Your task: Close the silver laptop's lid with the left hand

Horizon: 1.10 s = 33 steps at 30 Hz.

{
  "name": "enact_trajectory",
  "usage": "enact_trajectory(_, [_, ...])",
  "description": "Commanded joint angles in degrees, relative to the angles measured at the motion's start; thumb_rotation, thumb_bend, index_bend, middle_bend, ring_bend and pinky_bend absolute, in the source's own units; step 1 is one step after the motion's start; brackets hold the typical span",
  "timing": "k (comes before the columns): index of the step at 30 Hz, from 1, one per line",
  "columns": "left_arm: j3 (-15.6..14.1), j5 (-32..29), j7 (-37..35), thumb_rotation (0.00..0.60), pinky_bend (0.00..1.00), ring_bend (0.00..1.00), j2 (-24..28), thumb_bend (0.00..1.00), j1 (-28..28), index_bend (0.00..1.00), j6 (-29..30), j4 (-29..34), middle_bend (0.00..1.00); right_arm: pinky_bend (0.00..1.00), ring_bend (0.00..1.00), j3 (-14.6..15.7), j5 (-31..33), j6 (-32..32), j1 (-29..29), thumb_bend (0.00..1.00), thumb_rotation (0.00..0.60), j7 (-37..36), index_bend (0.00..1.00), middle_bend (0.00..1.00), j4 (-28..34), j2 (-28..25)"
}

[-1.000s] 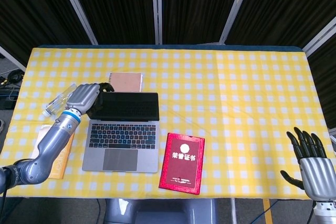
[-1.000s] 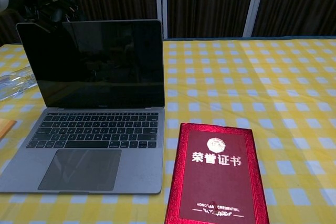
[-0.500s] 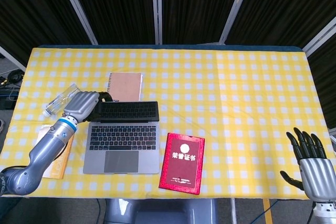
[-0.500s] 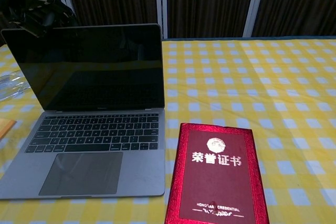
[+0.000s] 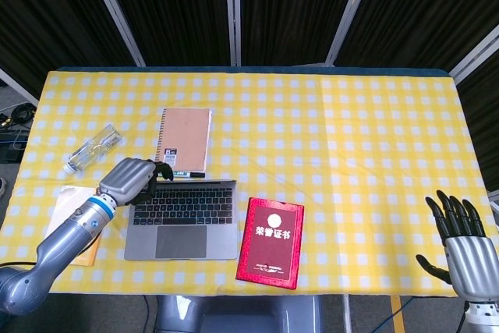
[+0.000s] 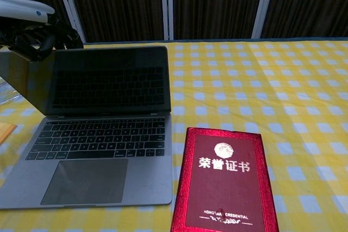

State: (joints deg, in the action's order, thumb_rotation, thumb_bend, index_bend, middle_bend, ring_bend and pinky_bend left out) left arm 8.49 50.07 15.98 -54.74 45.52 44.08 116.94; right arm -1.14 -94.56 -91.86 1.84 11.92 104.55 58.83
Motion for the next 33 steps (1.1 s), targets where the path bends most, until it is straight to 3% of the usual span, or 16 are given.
enact_trajectory(1, [-1.17, 1.53, -0.87, 0.6, 0.38, 0.33, 0.26, 1.0, -0.6, 0.37, -0.55, 1.12, 0.34, 0.0, 0.0, 0.02, -0.05, -0.09, 0.05, 0.0, 0.6, -0.13, 0.0, 0.0, 0.03, -0.07])
enact_trajectory(19, [-5.15, 6.11, -4.86, 0.6, 0.38, 0.33, -1.47, 1.0, -0.41, 0.37, -5.89, 2.35, 0.34, 0.0, 0.0, 0.14, -0.64, -1.0, 0.43, 0.0, 0.6, -1.03, 0.0, 0.0, 0.19, -0.58])
enact_trajectory(33, [-8.52, 8.78, -7.64, 0.6, 0.38, 0.33, -10.38, 1.0, -1.61, 0.37, -6.59, -3.69, 0.34, 0.0, 0.0, 0.11, -0.74, -1.47, 0.65, 0.0, 0.6, -1.92, 0.0, 0.0, 0.22, -1.02])
